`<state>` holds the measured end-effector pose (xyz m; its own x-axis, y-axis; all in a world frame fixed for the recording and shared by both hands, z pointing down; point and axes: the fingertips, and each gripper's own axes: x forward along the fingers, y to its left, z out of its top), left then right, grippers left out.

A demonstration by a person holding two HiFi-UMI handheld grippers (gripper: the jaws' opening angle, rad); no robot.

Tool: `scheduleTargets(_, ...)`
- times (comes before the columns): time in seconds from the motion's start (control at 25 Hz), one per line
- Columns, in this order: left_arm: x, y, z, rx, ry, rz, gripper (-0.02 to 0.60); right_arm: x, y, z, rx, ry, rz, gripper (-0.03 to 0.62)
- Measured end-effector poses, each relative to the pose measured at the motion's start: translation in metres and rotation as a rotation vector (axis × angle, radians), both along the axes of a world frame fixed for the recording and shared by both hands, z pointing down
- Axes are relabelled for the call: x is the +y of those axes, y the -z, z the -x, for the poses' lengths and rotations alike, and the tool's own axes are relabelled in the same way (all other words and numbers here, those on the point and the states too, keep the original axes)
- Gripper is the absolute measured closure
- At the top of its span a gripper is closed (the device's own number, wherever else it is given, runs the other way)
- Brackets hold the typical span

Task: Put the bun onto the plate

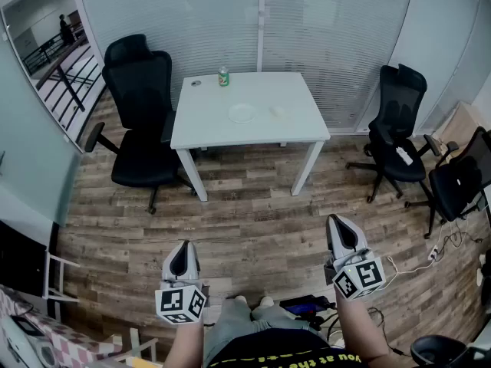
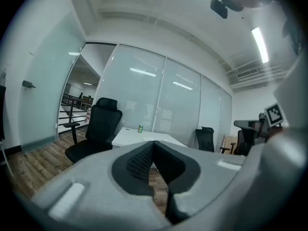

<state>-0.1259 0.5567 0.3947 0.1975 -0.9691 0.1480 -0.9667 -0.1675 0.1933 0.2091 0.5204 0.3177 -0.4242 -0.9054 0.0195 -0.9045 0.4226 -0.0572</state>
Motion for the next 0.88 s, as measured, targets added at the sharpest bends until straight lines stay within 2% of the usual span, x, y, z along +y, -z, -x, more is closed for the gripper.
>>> scheduleTargets(0.48, -0.007, 0.008, 0.009, -0.014, -0.003, -0.022, 0.581, 0.0, 0.001, 0.002, 0.002, -0.017, -0.001, 0.589)
scheduleTargets(0.88, -0.027, 0.023, 0.028, -0.004, -0.029, -0.061, 0.581, -0.011, -0.001, 0.023, -0.013, -0.036, 0.02, 0.588)
